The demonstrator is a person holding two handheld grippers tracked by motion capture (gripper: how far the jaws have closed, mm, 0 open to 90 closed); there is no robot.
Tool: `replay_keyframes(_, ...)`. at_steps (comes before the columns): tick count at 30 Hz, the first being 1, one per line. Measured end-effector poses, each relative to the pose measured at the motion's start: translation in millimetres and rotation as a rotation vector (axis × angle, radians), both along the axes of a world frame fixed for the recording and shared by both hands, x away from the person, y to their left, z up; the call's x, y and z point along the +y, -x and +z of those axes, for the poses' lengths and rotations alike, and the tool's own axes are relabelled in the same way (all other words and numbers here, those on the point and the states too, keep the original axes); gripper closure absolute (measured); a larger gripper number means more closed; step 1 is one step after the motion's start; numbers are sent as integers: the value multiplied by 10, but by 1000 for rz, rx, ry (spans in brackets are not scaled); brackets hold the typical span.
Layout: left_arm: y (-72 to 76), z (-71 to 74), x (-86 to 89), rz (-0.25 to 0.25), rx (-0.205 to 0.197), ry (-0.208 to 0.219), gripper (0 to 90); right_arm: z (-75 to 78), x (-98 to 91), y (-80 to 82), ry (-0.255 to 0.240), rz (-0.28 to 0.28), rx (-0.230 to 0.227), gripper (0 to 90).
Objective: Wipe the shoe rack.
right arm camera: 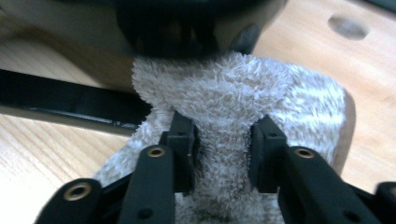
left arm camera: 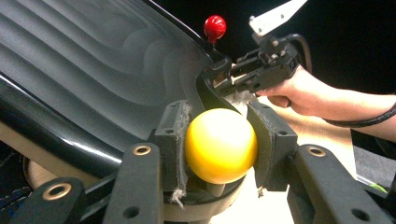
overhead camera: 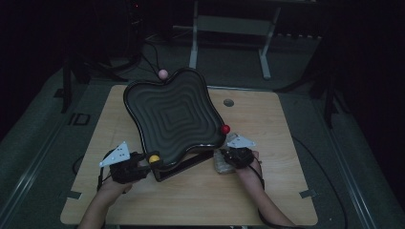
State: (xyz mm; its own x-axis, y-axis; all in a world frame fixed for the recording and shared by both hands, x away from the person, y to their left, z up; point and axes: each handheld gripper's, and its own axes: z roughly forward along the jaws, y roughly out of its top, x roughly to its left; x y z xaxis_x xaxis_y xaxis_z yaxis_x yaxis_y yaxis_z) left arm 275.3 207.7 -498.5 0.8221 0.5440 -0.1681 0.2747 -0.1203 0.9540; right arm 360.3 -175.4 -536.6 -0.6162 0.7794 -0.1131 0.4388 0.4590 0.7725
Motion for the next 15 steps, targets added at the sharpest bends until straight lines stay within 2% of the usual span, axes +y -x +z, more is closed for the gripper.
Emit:
replay_keyframes(1,1,-1,0,0,-2,-1,598,-55,-6,-23,4,2,38,686)
replay_keyframes(2,0,1,1,0,0,-1,598,-88,-8,-24,4,4,42,681)
replay_keyframes(4,-4,5,5,-3,3,-4,598,-38,-10,-12,12,11,29,650)
replay_keyframes(7,-2,0,6,-1,0,-1,599,82,-29,-12,-24,13,-12,617)
replay_keyframes(10,-5,4,4,-3,3,-3,599,82,-19,-17,-16,17,-25,642)
replay_keyframes(15,8,10,-9,10,-4,-13,598,-89,-9,-60,9,24,35,693)
